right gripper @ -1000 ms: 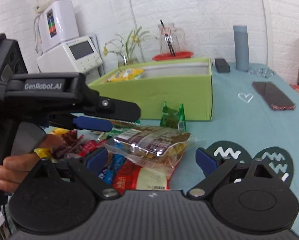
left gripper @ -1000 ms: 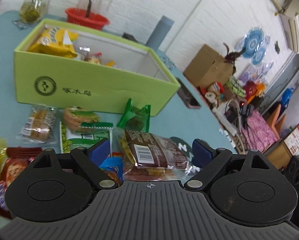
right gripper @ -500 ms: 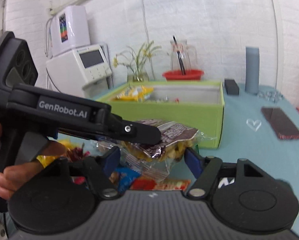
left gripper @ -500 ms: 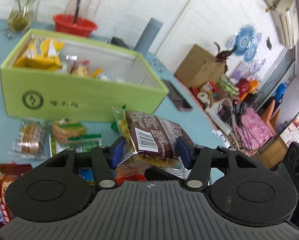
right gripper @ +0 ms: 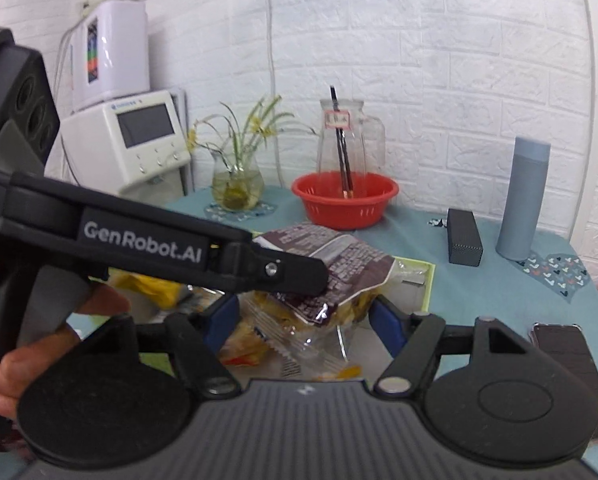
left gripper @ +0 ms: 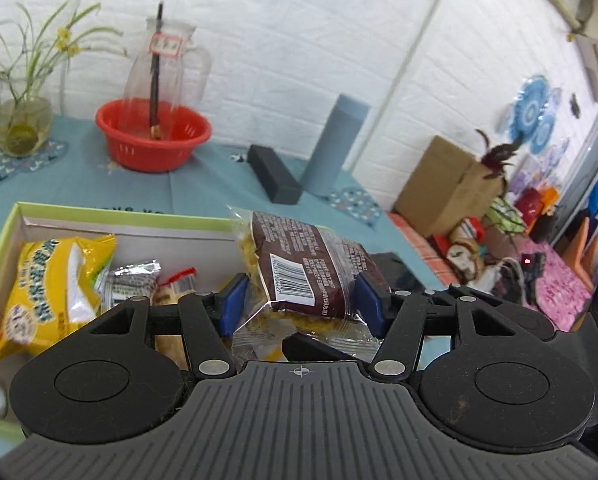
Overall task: Organize snacks
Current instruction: 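Lower the cake packet into the green box and open the left gripper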
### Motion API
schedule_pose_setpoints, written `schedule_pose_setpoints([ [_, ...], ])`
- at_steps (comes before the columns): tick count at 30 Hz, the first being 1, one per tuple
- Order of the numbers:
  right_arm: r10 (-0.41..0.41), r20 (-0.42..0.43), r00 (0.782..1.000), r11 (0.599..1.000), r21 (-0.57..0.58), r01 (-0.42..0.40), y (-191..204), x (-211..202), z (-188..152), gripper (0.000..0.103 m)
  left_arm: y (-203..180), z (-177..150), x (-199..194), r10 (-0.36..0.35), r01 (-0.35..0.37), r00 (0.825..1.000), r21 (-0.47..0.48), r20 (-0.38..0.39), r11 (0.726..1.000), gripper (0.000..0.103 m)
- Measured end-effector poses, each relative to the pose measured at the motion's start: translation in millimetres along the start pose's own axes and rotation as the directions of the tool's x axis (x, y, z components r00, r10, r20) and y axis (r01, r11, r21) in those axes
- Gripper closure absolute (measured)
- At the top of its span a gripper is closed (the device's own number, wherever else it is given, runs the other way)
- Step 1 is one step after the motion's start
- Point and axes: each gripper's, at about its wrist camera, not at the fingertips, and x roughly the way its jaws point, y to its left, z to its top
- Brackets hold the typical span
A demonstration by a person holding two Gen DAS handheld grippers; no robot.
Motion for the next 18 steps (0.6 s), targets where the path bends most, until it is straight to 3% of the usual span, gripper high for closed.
schedule_pose_setpoints([
  [2,0.008,-0.027,1.000,1.000,0.012,-0.008,-8.2,20.4,-4.6,0.031,10.6,-0.3,21.0,0.018,-0.019,0.999,-0.017,-0.035,1.000,0.062],
  [5,-0.023,-0.038,0.999,0.996,-0.085,0.020,-0.6,27.5,-7.0,0.028,12.3,-5.1,34.4,0.033,-0.033,0.998,0.005,-0.053,0.999,0.057],
  [6,-0.024,-0.029,0.999,0.995,-0.092,0.021,-0.1,26.1,-6.5,0.022,11.1,-6.2,35.5,0.032,-0.031,0.998,0.014,-0.049,0.999,0.056],
  [7,-0.022,-0.023,0.999,0.996,-0.090,0.019,-0.8,23.7,-5.5,0.015,9.5,-7.1,35.9,0.031,-0.031,0.998,0.016,-0.050,0.999,0.049],
  [13,-0.041,0.037,0.998,0.996,-0.073,0.043,-6.7,-5.1,8.6,0.010,-13.1,-10.2,3.5,0.026,-0.028,0.999,0.075,0.023,0.997,0.036],
  [18,-0.044,0.061,0.997,0.995,-0.082,0.049,2.1,-29.0,10.8,0.010,-27.0,-16.1,-38.9,0.045,-0.052,0.996,0.099,0.076,0.994,0.034],
])
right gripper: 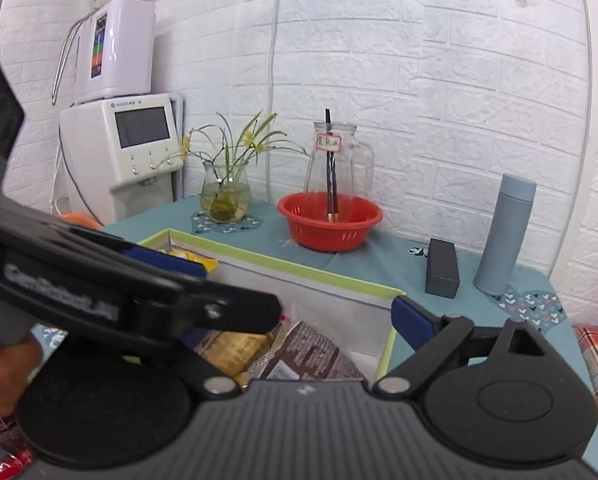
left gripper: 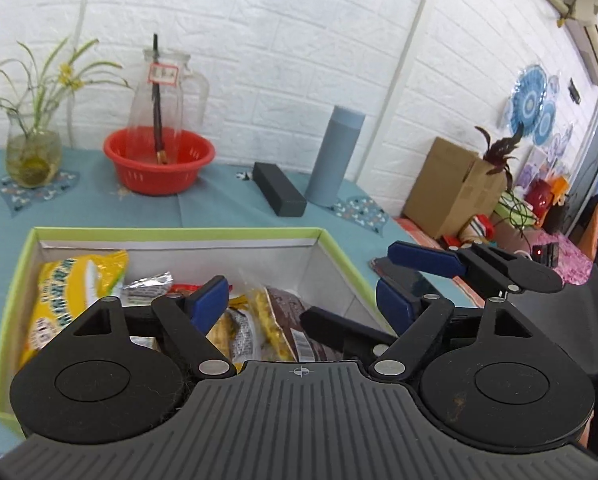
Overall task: Organize snacks
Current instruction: 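Lower the cake packet into the green box and open the left gripper, then move the left gripper to the red snack bag and close on it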
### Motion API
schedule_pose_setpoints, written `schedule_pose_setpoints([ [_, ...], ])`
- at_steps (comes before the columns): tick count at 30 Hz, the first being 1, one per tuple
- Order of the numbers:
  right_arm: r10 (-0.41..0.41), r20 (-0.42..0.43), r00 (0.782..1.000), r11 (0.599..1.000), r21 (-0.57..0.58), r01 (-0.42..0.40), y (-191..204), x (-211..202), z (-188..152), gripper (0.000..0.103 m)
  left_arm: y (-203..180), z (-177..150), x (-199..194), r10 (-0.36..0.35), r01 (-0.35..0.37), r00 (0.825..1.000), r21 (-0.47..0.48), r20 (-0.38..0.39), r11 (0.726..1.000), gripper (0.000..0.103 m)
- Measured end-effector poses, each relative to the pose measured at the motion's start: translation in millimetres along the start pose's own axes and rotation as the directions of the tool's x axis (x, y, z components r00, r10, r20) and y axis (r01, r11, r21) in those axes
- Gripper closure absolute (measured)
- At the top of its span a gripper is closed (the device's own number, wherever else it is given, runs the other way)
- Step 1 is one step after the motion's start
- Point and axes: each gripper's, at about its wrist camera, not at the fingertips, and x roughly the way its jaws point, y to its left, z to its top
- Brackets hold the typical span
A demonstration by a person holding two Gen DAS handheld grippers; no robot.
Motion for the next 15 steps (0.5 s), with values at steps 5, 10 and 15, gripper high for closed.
schedule_pose_setpoints([
  [5,0.041,-0.026,0.999,0.998,0.040,-0.040,11.3,-32.7,-11.4,0.010,-13.5,-8.4,-35.5,-0.001,0.001,1.000,0.021,0.010,1.000,0.033],
  [10,0.032,-0.049,0.998,0.999,0.015,-0.031,34.4,-74.1,-37.4,0.010,-30.3,-24.7,-67.2,-0.017,0.017,1.000,0.029,0.012,0.999,0.031],
  [15,0.033,-0.071,0.997,0.997,0.068,-0.029,61.0,-115.9,-85.9,0.009,-31.8,-68.6,-98.8,-0.007,0.007,1.000,0.019,-0.018,1.000,0.029],
])
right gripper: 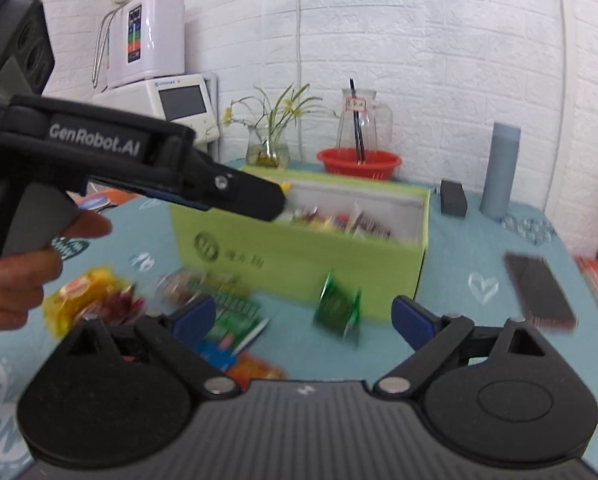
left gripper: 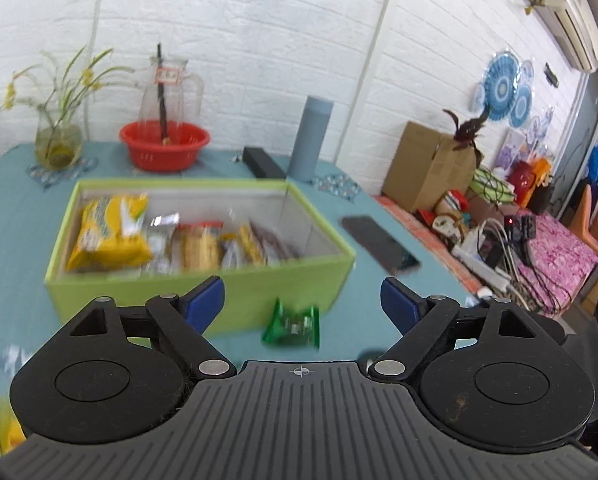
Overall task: Organize snacks
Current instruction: 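Move the left gripper to the red snack bag and close on it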
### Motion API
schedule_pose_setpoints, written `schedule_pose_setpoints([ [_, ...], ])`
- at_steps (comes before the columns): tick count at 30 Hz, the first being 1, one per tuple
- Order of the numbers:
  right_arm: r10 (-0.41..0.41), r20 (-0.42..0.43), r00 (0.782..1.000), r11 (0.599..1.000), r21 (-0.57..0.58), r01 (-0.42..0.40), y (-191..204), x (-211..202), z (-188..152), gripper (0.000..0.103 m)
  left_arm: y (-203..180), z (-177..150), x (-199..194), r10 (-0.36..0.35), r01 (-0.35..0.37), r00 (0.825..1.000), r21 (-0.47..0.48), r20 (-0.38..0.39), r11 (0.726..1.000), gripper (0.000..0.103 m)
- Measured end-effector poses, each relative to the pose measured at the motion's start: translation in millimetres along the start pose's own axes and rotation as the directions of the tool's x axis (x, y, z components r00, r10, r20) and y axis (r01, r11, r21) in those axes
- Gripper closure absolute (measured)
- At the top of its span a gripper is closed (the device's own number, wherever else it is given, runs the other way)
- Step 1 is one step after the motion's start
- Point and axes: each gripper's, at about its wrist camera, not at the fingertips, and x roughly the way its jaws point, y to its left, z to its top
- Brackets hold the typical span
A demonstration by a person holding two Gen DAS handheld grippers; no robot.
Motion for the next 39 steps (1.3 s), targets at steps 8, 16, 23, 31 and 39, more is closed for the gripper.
schedule_pose_setpoints([
  [8,0.002,-0.029,1.000,0.998,0.070,0.000,36.5,-33.2,-61.3,0.002,13.2,-104.9,-42.9,-0.017,0.000,0.995,-0.171,-0.095,0.985,0.034],
  [16,0.033,-0.130,0.991,0.998,0.050,-0.027,40.3,15.6,-52.5,0.002,-4.9,-90.8,-14.9,-0.137,0.121,0.985,-0.136,-0.110,0.983,0.042],
  [23,0.075,-0.150,0.986,0.997,0.009,-0.075,55.7,8.8,-63.8,0.004,-9.0,-92.4,14.1,-0.159,0.141,0.962,-0.095,-0.221,0.985,0.049],
  [31,0.064,-0.146,0.987,0.998,0.009,-0.063,80.2,-44.0,-90.8,0.001,-42.4,-132.6,-30.1,-0.178,0.183,0.955,0.002,-0.236,0.983,0.044],
  [39,-0.012,-0.105,0.994,0.999,0.050,0.017,82.5,-75.6,-104.4,0.001,-42.6,-139.2,-61.3,-0.147,0.140,0.972,-0.053,-0.183,0.989,0.039],
])
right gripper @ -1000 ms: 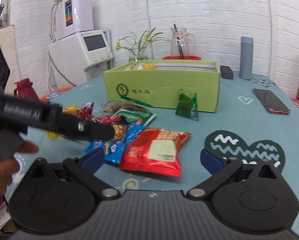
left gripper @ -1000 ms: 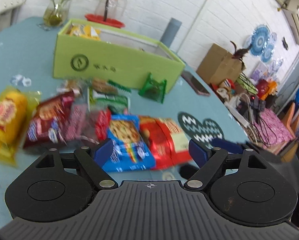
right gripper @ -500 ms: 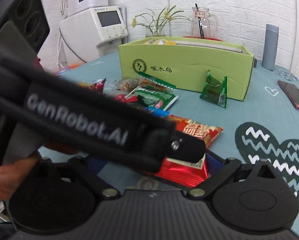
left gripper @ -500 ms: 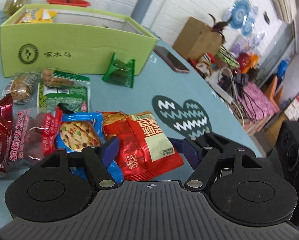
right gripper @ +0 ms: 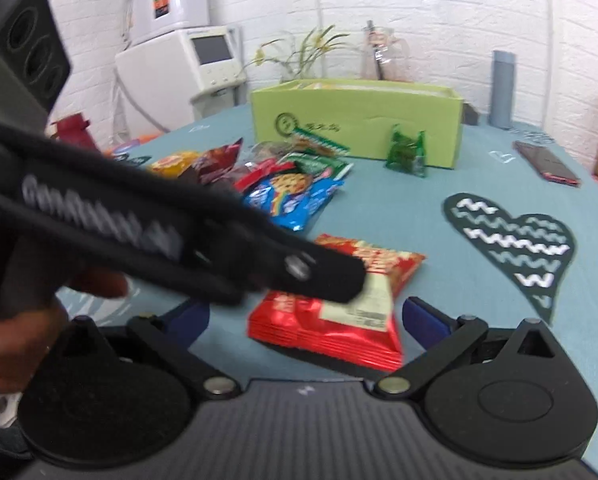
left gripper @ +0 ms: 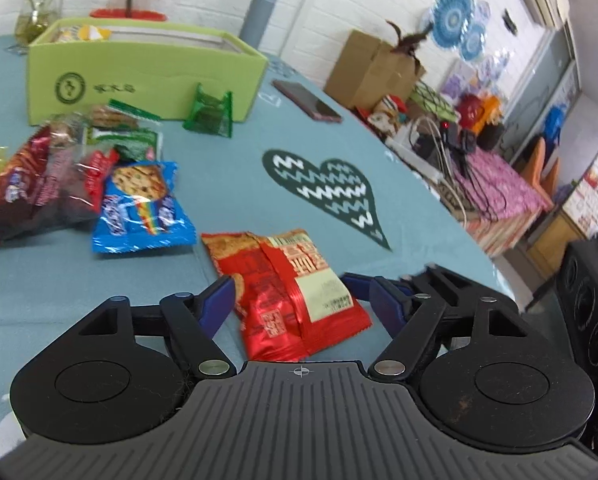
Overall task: Organize snacks
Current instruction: 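Move the left gripper to the red snack bag and close on it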
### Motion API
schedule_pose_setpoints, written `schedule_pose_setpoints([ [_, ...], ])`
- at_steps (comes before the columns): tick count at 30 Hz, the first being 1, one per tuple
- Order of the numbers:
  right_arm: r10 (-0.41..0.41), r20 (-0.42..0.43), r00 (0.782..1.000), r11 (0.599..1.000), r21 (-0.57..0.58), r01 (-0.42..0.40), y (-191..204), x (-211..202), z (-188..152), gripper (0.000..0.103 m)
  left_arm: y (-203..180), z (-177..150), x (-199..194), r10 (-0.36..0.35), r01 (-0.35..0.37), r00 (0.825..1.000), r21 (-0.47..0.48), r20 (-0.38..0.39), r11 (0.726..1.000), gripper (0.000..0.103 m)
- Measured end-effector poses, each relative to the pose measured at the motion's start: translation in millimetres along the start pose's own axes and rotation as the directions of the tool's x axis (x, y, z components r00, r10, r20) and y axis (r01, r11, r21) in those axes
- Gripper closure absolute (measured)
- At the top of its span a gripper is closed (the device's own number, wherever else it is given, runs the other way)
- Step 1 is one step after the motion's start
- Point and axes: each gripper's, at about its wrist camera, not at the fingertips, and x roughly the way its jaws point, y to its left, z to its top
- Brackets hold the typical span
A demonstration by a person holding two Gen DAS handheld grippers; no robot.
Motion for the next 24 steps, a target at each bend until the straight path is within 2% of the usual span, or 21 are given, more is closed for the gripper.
schedule_pose_setpoints([
  [3,-0.043,-0.004,0.999,0.998,0.053,0.043,-6.1,3.3,-5.2,0.001,9.0,-0.1,-1.1,0.043,-0.043,0.999,-0.041,0.005,0.998,0.036],
  [6,-0.065,0.000,0.998,0.995,0.080,0.064,-6.2,7.8,-8.4,0.001,15.6,-2.3,5.2,0.037,-0.039,0.999,-0.087,-0.017,0.995,0.036],
  [10,-0.140,0.014,0.990,0.990,0.011,0.140,11.2,11.7,-13.1,0.001,17.1,-4.9,16.6,0.038,-0.043,0.998,-0.100,-0.052,0.994,0.035],
  [12,-0.114,0.026,0.993,0.993,0.013,0.114,10.3,9.9,-14.2,0.001,14.1,-5.7,18.6,0.046,-0.049,0.998,-0.077,-0.046,0.996,0.034],
  [15,-0.099,-0.028,0.995,0.995,0.006,0.099,4.1,10.9,-3.3,0.001,12.7,-2.3,20.1,0.043,-0.046,0.998,-0.062,-0.052,0.997,0.036],
  [19,-0.098,0.007,0.995,0.995,0.008,0.098,-2.2,11.1,4.4,0.001,16.8,2.7,21.1,0.000,-0.004,0.999,-0.083,-0.047,0.997,0.036],
  [20,-0.090,0.000,0.996,0.996,0.013,0.090,-3.9,14.4,5.0,0.001,18.7,4.0,25.2,-0.011,0.006,0.998,-0.094,-0.056,0.996,0.039],
  [21,-0.079,-0.010,0.997,0.997,0.016,0.079,-5.0,18.2,4.8,0.010,19.9,3.8,28.7,-0.020,0.013,0.998,-0.103,-0.066,0.995,0.041],
  [22,-0.058,-0.005,0.998,0.998,0.015,0.058,-4.7,20.0,3.7,0.022,19.3,3.4,29.4,-0.025,0.019,0.998,-0.095,-0.060,0.995,0.048],
  [23,-0.066,0.004,0.998,0.998,-0.003,0.066,-0.5,18.9,4.1,0.026,18.1,3.4,30.4,-0.027,0.022,0.997,-0.080,-0.065,0.997,0.064],
  [24,-0.073,-0.004,0.997,0.997,-0.012,0.073,0.6,19.4,6.0,0.027,16.4,3.4,30.5,-0.010,0.006,0.998,-0.061,-0.065,0.998,0.068],
])
